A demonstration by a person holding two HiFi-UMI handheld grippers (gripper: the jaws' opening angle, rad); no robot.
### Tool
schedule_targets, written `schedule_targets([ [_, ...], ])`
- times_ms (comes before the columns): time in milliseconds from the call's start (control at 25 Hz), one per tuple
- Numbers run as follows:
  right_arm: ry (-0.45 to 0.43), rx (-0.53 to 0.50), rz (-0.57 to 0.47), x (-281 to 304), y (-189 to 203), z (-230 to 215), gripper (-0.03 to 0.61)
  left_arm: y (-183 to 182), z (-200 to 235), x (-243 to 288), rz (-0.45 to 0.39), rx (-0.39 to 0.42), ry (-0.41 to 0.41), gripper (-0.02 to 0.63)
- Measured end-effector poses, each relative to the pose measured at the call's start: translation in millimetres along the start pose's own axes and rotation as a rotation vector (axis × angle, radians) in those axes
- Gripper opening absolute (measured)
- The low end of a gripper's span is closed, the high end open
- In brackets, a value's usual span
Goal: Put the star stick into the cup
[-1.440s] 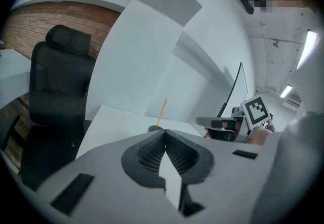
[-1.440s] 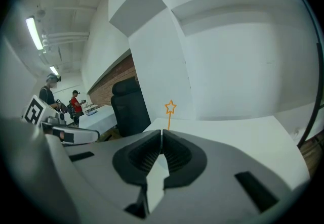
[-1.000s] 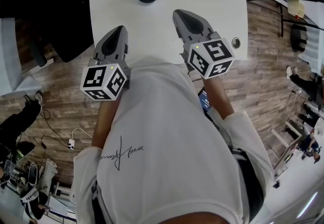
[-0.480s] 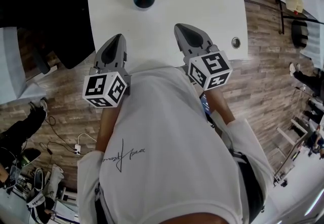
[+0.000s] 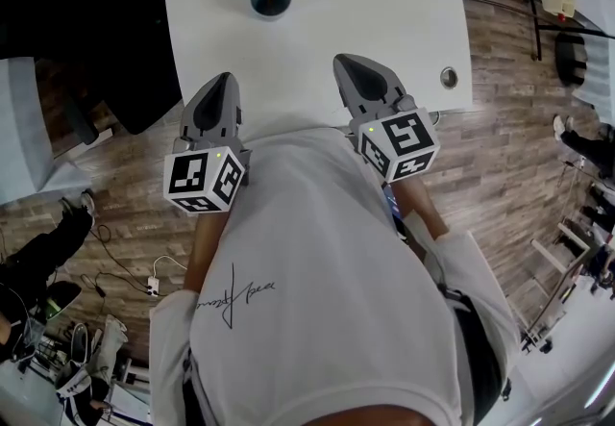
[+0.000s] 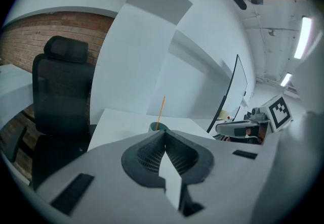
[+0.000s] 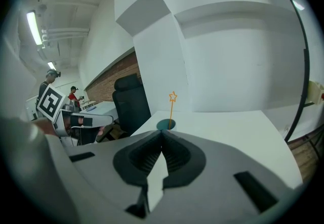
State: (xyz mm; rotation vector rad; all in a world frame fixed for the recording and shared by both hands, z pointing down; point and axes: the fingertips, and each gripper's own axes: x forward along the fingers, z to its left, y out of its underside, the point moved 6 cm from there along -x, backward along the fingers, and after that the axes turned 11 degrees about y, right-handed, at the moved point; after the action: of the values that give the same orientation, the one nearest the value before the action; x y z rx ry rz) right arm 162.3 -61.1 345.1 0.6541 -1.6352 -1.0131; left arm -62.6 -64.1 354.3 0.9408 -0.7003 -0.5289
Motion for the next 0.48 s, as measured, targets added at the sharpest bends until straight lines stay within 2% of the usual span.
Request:
schedule_targets([
  [120, 0.022, 0.002, -0.011, -2.0, 1.2, -0.1, 0.009, 5.6, -2.8, -0.4, 0.011, 0.016, 0.000, 0.009],
  [480, 0.018, -0.007, -0.002, -4.6, 4.0, 6.0, 0.009, 10.7, -1.6, -4.6, -0.003, -0.013, -0.012, 0.009],
])
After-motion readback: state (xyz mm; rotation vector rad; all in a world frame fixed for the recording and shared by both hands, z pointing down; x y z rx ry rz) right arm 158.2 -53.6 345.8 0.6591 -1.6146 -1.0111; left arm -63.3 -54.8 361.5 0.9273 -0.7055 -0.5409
